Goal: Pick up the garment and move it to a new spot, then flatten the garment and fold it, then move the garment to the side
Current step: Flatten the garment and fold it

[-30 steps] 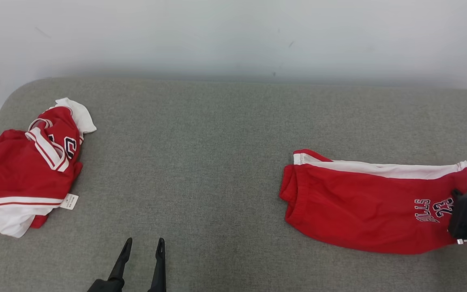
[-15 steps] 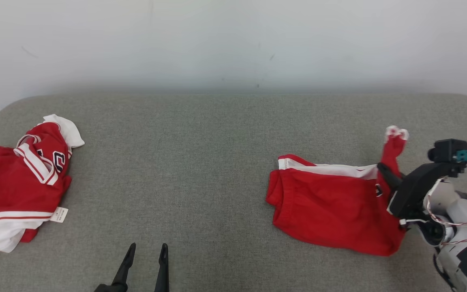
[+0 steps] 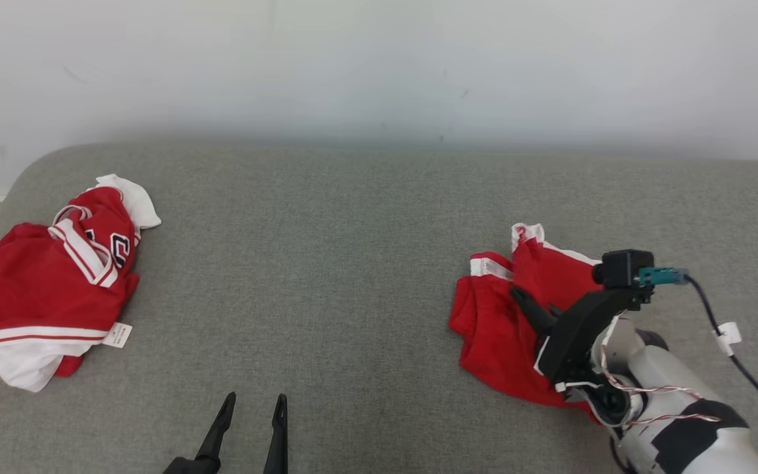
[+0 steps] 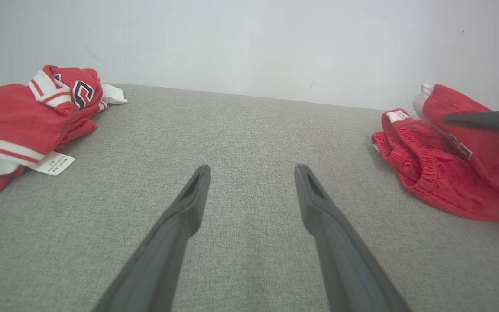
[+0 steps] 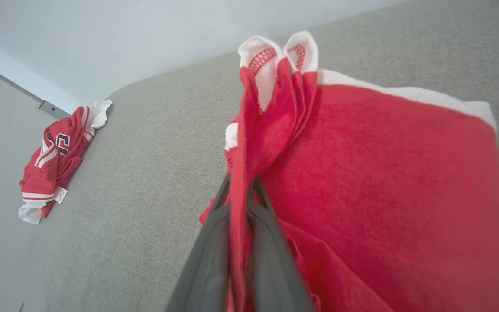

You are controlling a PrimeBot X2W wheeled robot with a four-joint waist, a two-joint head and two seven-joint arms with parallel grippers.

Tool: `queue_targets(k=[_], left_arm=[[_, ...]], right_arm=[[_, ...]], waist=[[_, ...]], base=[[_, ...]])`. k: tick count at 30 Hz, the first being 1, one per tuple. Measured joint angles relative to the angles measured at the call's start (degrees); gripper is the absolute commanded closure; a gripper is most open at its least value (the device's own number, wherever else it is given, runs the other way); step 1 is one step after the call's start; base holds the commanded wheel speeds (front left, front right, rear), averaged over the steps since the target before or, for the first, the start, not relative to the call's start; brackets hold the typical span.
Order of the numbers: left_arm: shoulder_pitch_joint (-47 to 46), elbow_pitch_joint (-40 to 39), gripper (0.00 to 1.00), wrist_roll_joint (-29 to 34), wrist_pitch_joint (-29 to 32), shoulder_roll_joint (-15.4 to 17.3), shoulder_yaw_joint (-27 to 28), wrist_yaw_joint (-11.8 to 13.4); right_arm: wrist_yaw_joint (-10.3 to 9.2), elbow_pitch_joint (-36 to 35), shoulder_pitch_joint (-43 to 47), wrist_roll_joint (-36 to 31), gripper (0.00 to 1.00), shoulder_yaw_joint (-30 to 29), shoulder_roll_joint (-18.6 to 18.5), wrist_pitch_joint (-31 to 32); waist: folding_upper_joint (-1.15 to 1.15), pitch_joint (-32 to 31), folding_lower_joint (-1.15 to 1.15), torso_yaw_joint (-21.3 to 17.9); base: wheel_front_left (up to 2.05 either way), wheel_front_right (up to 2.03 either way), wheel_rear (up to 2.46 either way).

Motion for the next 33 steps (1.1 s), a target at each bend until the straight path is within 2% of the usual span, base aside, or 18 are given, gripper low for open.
queue_targets(k=[5, 11, 12, 13, 14, 19, 24, 28, 33], left_arm=[[-0.6, 0.3, 0.0, -0.1, 0.0, 0.0, -0.6, 0.0], [-1.5, 0.5, 0.0, -0.5, 0.0, 0.0, -1.4, 0.1], [-1.6, 0.5, 0.0, -0.5, 0.0, 0.0, -1.5, 0.1], [-1.6, 0.6, 0.0, -0.5, 0.0, 0.0, -1.6, 0.1], [-1.6, 0.6, 0.0, -0.5, 0.0, 0.0, -1.6, 0.1], [-1.6, 0.5, 0.0, -0.5, 0.0, 0.0, -1.1, 0.4], [-1.2, 0.5, 0.0, -0.4, 0.0, 0.0, 0.0, 0.5], [-0.6, 0.0, 0.0, 0.0, 0.0, 0.0, 1.2, 0.5], [-0.2, -1.1, 0.0, 1.0, 0.0, 0.0, 2.7, 0.5]], right_arm=[[0.0, 3.4, -0.1, -1.9, 1.0, -1.1, 4.1, -1.9], [0.0, 7.9, -1.1, -5.4, 1.0, -1.5, 6.1, -4.8], [0.0, 8.5, -1.3, -6.1, 0.56, -1.5, 6.3, -5.4], [0.0, 8.9, -1.3, -6.3, 0.24, -1.5, 6.6, -5.8], [0.0, 9.2, -1.3, -6.4, 0.0, -1.5, 6.8, -6.2], [0.0, 8.2, -1.4, -6.7, 0.0, -2.2, 6.4, -9.8], [0.0, 4.3, -1.1, -7.0, 0.0, -3.4, 3.5, -15.0], [0.0, 1.5, 0.5, -9.8, 0.0, -4.5, 0.0, -20.8], [0.0, -2.1, 3.8, -13.6, 0.0, -8.9, -1.9, -24.3]], waist=[[0.0, 0.7, 0.0, 0.9], [0.0, 1.0, 0.0, 1.6], [0.0, 1.1, 0.0, 1.7], [0.0, 1.1, 0.0, 1.8], [0.0, 1.1, 0.0, 1.8], [0.0, 0.8, 0.0, 1.4], [0.0, 0.4, 0.0, 0.5], [0.0, -0.1, 0.0, -0.5], [0.0, -0.7, 0.0, -1.9]], base=[[0.0, 0.0, 0.0], [0.0, 0.0, 0.0], [0.0, 0.0, 0.0], [0.0, 0.0, 0.0], [0.0, 0.0, 0.0], [0.0, 0.0, 0.0], [0.0, 0.0, 0.0], [0.0, 0.0, 0.0], [0.0, 0.0, 0.0]])
